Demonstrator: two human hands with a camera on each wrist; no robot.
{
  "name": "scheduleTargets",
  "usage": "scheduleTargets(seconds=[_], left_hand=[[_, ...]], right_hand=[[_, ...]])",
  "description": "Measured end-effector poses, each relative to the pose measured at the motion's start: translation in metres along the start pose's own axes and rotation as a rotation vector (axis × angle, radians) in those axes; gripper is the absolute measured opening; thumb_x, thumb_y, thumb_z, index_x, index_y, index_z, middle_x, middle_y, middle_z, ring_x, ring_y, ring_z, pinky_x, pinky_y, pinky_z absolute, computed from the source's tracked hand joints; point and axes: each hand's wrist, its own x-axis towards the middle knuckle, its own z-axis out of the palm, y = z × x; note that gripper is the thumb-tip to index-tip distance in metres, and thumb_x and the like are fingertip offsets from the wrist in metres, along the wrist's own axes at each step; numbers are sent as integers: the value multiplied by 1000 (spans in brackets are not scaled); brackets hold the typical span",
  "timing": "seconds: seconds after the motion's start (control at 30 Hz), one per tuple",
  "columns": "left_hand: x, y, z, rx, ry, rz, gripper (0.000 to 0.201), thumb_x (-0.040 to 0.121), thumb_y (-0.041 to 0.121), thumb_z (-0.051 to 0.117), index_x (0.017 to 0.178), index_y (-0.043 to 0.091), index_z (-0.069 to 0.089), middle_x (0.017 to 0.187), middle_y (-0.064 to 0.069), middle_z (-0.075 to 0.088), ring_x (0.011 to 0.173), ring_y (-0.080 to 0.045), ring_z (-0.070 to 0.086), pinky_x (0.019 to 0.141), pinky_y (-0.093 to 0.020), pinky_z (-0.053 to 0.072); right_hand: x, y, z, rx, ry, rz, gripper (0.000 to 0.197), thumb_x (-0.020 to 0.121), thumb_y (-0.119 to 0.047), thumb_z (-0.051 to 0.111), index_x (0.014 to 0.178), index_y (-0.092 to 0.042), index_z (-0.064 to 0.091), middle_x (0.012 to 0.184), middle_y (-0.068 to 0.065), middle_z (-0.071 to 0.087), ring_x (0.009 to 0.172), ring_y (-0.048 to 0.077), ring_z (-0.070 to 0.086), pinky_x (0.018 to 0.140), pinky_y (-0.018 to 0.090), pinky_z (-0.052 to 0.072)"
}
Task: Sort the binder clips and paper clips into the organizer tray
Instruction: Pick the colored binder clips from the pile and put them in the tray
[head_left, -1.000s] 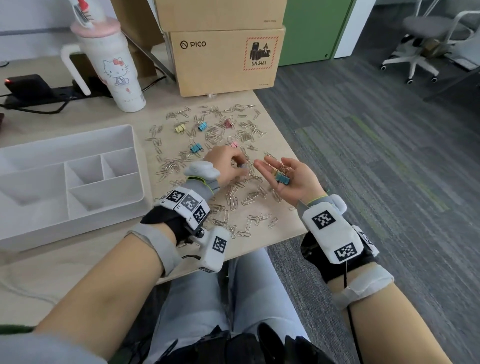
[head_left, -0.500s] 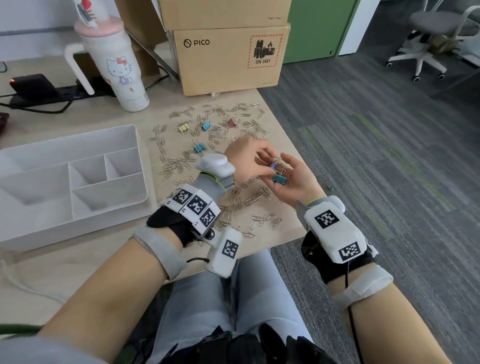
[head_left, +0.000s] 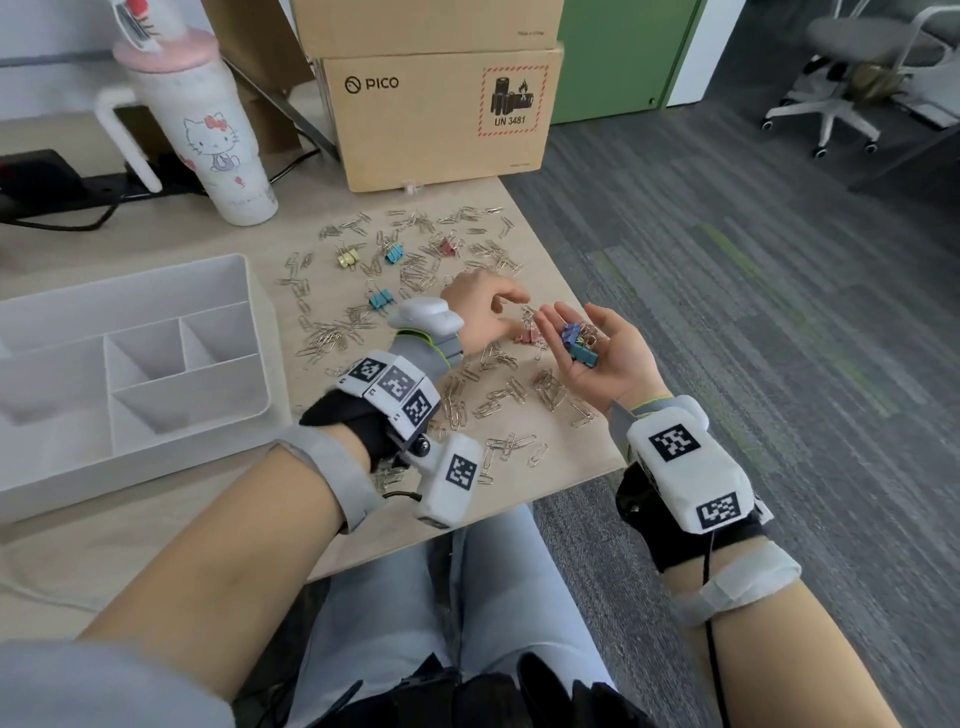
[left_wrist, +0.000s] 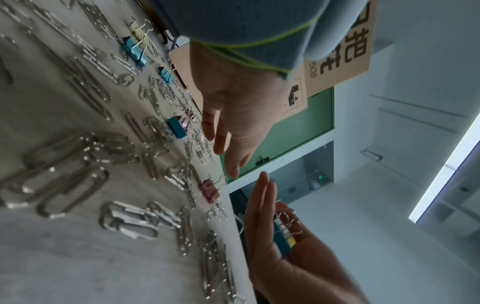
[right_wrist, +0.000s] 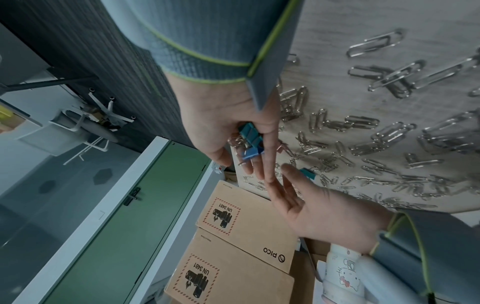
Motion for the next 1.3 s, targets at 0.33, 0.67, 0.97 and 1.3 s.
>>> scheduleTargets(seconds=[0.33, 0.67, 0.97, 1.3], left_hand=[[11, 2, 20, 60, 13, -44, 13, 75, 18, 72, 87, 13, 71, 82, 3, 62, 74, -12, 52, 60, -16, 29], [-3, 0, -6, -405, 227, -26, 22, 70, 6, 77, 64, 21, 62, 60, 0, 62, 43, -3, 54, 50, -20, 48], [-12, 19, -25, -346, 154, 85, 13, 69, 9, 78, 77, 6, 69, 58, 4, 64, 44, 2, 56, 51, -14, 49], [-15, -9, -49, -135, 216, 41, 14, 74, 20, 74, 87, 16, 72, 88, 1, 71, 62, -7, 54, 63, -17, 45]], right_hand=[[-1, -5, -4, 23, 13, -3, 32, 98, -18, 43, 98, 11, 59, 83, 28, 69, 74, 40, 69, 73, 40, 57], [4, 1, 1, 64, 47, -8, 32, 98, -16, 42, 97, 12, 57, 96, 27, 63, 88, 39, 63, 69, 40, 57], [7, 28, 22, -7, 0, 97, 32, 95, -17, 48, 88, 12, 59, 78, 29, 67, 78, 38, 65, 67, 44, 58], [20, 46, 38, 29, -9, 148, 32, 93, -12, 52, 79, 12, 66, 85, 24, 66, 87, 32, 64, 62, 38, 60]])
